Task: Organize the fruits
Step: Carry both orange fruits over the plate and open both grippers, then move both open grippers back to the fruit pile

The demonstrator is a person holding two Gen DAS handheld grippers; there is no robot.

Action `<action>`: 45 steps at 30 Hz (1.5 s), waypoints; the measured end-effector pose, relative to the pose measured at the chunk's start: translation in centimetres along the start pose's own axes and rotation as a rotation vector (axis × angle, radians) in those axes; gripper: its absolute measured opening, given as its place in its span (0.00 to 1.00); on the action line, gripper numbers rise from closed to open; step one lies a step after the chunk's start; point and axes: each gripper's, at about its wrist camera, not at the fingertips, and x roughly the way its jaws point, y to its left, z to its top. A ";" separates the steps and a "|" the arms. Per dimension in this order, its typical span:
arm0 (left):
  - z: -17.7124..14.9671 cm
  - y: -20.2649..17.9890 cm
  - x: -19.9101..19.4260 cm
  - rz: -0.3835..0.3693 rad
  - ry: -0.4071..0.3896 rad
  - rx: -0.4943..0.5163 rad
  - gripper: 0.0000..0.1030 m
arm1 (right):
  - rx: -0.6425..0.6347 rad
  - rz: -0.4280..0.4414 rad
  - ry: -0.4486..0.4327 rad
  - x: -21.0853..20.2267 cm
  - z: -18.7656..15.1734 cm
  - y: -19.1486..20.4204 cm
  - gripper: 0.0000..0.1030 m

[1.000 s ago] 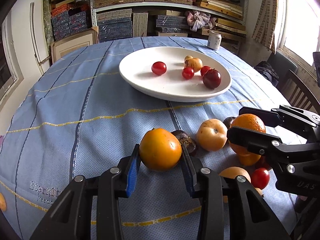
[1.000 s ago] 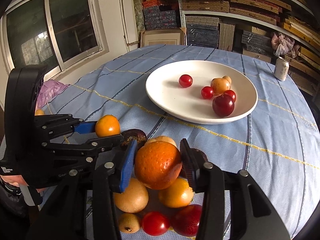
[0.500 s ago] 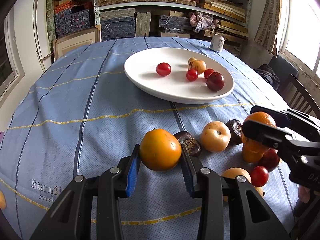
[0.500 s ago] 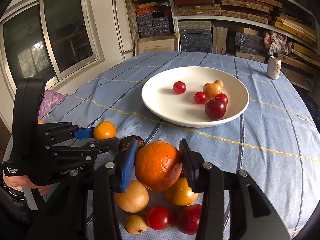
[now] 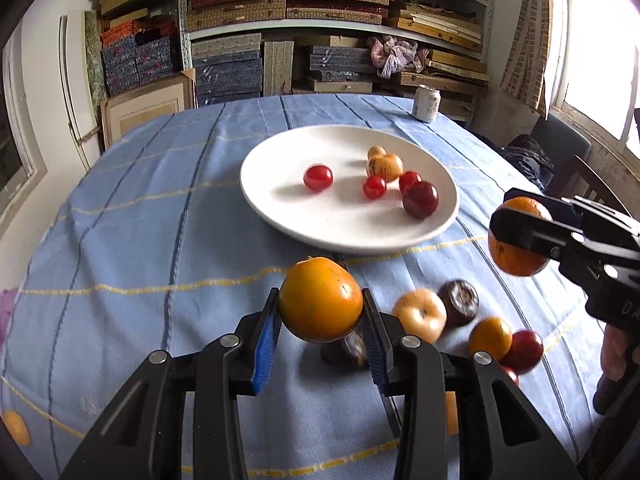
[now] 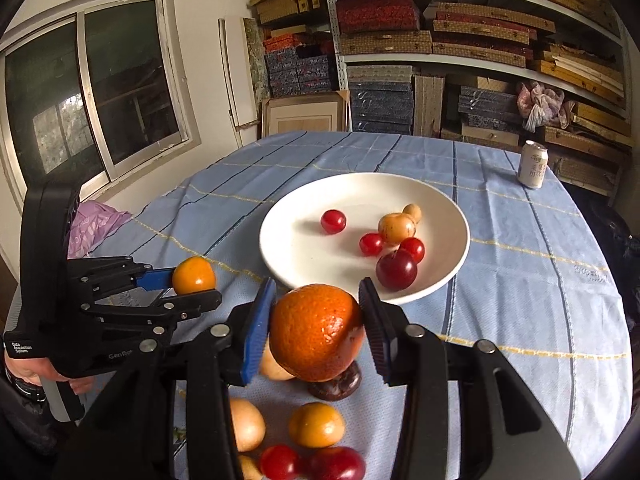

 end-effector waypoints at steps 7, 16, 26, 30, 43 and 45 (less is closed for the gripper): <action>4.7 -0.8 1.4 -0.003 -0.045 0.040 0.38 | -0.016 0.013 0.004 2.3 3.7 -1.9 0.41; 6.7 -0.1 6.0 0.016 -0.005 0.009 0.38 | 0.018 0.023 0.045 6.2 4.1 -3.6 0.41; 6.2 1.0 7.3 0.008 0.001 -0.029 0.38 | 0.046 0.006 0.080 7.9 3.2 -4.9 0.41; 6.3 0.2 7.7 -0.003 0.006 -0.004 0.38 | 0.043 0.004 0.079 8.1 3.0 -4.7 0.41; 6.6 0.7 6.8 0.017 -0.070 -0.053 0.93 | 0.086 -0.049 -0.036 5.2 3.8 -5.9 0.85; 6.5 0.7 6.7 0.029 -0.071 -0.052 0.93 | 0.088 -0.052 -0.031 5.1 3.8 -6.1 0.86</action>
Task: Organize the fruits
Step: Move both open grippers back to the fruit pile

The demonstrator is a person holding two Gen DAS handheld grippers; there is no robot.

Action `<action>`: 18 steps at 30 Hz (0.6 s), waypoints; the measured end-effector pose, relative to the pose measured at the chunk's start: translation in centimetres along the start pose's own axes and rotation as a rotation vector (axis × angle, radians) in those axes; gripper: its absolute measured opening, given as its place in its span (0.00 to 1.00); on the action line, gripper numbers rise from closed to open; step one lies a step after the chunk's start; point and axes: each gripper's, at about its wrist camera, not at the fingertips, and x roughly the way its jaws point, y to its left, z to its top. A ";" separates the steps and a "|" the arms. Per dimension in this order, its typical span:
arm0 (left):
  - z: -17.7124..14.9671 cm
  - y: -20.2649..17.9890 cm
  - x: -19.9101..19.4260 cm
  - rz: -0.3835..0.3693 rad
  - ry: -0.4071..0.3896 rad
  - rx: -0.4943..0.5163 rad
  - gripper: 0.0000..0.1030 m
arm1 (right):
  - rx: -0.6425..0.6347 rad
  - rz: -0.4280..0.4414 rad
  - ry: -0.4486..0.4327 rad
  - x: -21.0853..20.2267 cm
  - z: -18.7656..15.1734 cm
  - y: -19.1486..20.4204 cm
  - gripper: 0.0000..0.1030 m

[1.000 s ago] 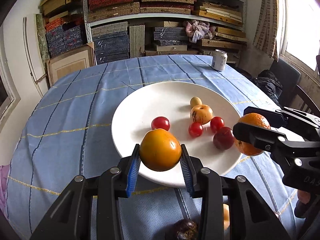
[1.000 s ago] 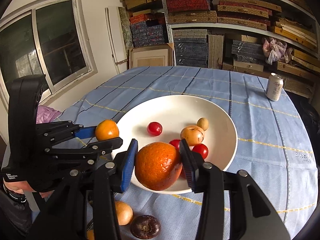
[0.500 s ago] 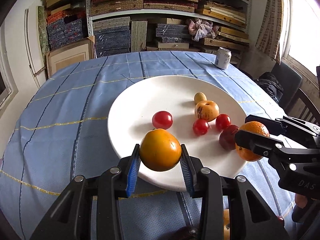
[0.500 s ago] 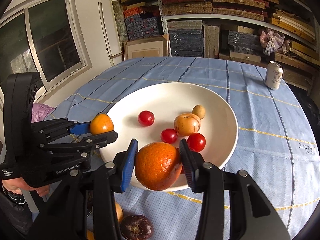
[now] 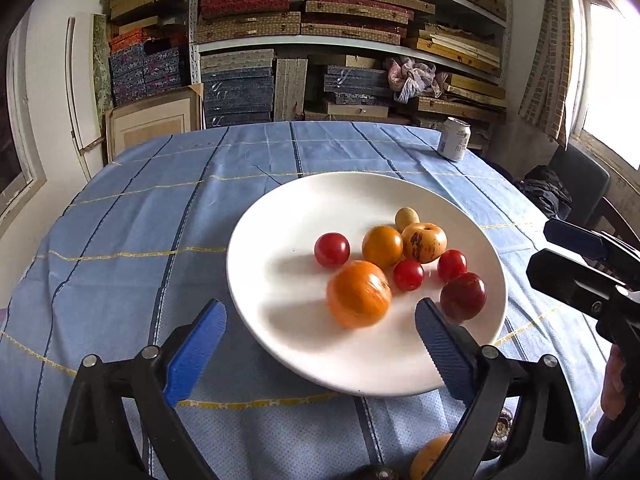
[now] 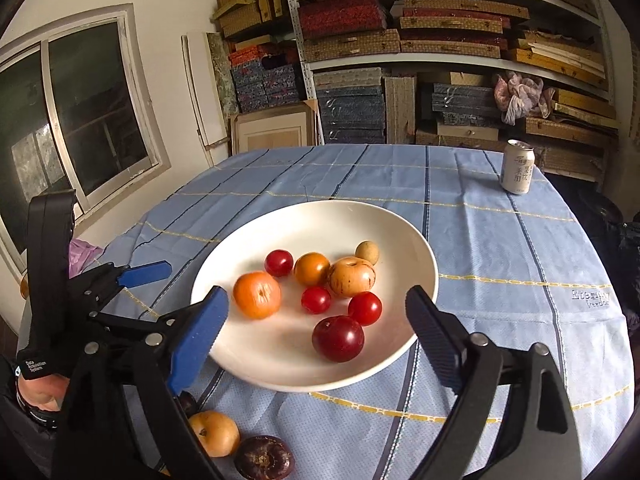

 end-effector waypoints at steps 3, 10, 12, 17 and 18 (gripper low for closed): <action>-0.1 0.0 -0.1 -0.003 0.008 0.005 0.93 | -0.012 -0.007 0.009 -0.1 0.0 0.2 0.86; -1.5 -0.3 -1.1 -0.032 0.020 0.035 0.94 | -0.100 0.011 0.036 -3.3 -2.4 1.7 0.92; -2.2 -0.3 -1.6 -0.037 0.020 0.039 0.94 | -0.113 0.010 0.062 -4.6 -4.0 1.6 0.92; -4.4 -0.3 -3.1 -0.030 0.040 0.062 0.94 | -0.139 0.003 0.144 -7.3 -8.6 1.4 0.92; -5.1 -0.3 -3.5 -0.020 0.047 0.072 0.94 | -0.139 0.009 0.154 -7.7 -9.4 1.4 0.92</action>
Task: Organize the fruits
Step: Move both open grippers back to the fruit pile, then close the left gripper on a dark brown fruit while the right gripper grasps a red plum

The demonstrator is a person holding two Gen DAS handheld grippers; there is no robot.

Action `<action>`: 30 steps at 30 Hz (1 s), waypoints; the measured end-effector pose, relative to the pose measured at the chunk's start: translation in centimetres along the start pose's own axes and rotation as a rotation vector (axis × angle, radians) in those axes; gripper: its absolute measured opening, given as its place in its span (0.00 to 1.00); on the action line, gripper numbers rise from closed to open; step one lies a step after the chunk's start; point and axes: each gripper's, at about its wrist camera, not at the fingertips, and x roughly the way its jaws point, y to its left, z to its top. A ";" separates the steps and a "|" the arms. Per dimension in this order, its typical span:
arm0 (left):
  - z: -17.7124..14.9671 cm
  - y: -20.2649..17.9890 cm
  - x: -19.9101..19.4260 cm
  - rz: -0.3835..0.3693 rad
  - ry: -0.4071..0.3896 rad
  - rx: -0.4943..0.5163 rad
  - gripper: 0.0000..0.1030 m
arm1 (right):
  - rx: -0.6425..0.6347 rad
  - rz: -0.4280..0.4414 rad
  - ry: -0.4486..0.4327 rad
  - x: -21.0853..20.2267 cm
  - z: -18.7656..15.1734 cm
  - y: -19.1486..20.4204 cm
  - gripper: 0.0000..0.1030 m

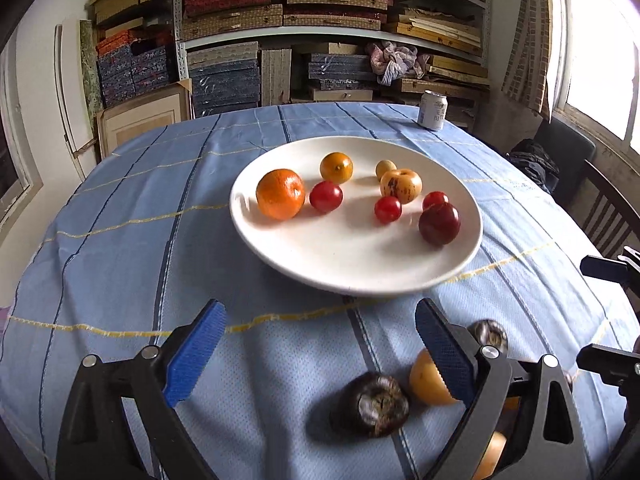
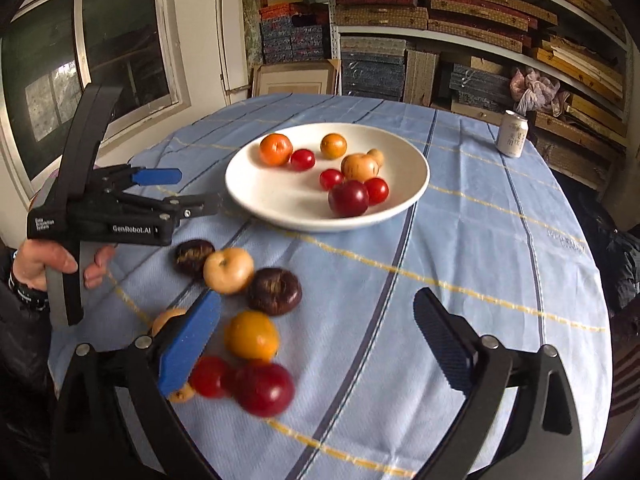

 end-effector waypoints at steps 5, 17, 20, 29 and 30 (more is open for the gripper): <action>-2.8 0.4 -1.2 0.029 0.026 0.010 0.94 | 0.039 0.044 0.061 0.0 -3.2 0.6 0.92; -5.3 -2.0 -0.6 -0.015 0.109 0.110 0.94 | 0.000 0.041 0.095 2.3 -3.3 1.6 0.92; -5.3 -2.3 0.3 0.007 0.136 0.125 0.94 | -0.004 0.042 0.111 2.1 -3.2 1.3 0.92; -5.0 -1.4 1.2 -0.015 0.165 0.057 0.94 | 0.038 -0.036 0.145 2.2 -3.5 0.0 0.93; -5.0 -1.4 1.3 -0.017 0.165 0.051 0.94 | 0.031 -0.038 0.155 2.6 -3.6 0.1 0.93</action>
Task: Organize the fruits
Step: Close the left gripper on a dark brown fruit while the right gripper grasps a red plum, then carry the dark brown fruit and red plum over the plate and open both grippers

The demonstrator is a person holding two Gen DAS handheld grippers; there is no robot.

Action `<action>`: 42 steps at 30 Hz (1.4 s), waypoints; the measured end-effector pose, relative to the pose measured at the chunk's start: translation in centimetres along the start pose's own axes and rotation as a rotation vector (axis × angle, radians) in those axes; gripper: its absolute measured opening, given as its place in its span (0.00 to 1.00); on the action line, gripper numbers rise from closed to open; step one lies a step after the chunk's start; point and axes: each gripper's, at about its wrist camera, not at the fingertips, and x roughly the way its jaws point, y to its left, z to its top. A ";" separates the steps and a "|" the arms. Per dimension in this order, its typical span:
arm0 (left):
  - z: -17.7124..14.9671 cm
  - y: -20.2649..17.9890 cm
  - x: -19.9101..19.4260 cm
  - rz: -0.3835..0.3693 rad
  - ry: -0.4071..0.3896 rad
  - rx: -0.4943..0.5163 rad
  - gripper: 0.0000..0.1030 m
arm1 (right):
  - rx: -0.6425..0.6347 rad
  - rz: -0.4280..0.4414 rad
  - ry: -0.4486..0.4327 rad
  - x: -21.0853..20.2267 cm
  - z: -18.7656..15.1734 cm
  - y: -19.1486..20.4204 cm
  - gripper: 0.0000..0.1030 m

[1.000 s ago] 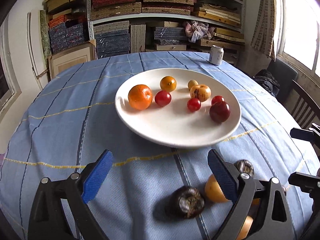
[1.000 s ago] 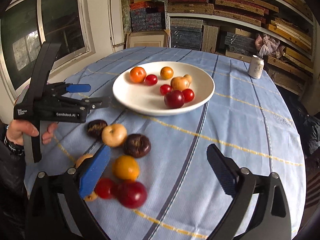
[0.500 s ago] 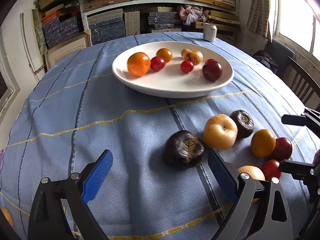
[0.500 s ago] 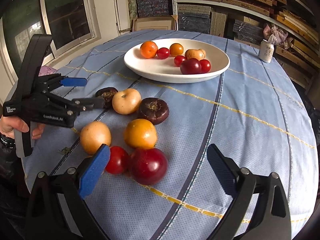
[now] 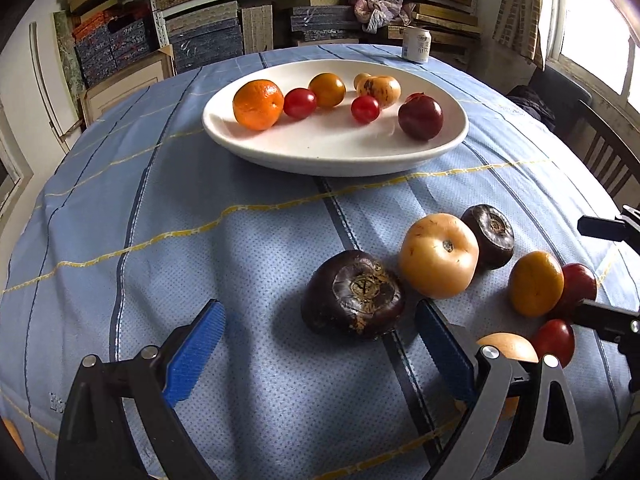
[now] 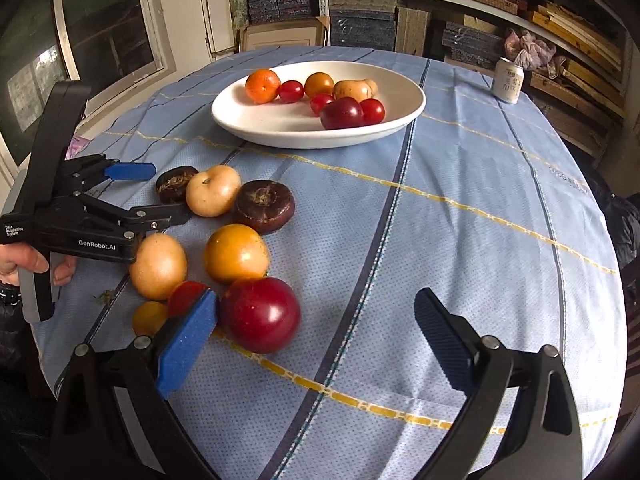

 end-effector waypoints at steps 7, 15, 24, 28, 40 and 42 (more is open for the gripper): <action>0.2 -0.1 0.1 -0.017 0.002 -0.010 0.89 | -0.011 -0.014 0.013 1.4 0.2 0.9 0.89; 0.2 -0.8 -0.5 -0.026 -0.034 0.015 0.48 | -0.008 -0.016 0.027 0.9 0.0 1.8 0.38; 0.3 -0.9 -0.7 -0.024 -0.025 0.020 0.48 | 0.025 -0.013 0.003 0.3 -0.5 1.3 0.38; 0.6 -0.9 -1.2 -0.022 -0.038 0.024 0.48 | 0.032 -0.014 -0.009 0.0 -0.4 1.1 0.38; 1.0 -1.8 -2.6 -0.046 -0.075 0.046 0.48 | 0.044 0.008 -0.085 -1.5 0.9 1.2 0.38; 0.9 -1.7 -2.8 -0.051 -0.079 0.050 0.48 | 0.051 0.011 -0.093 -1.6 1.0 1.2 0.38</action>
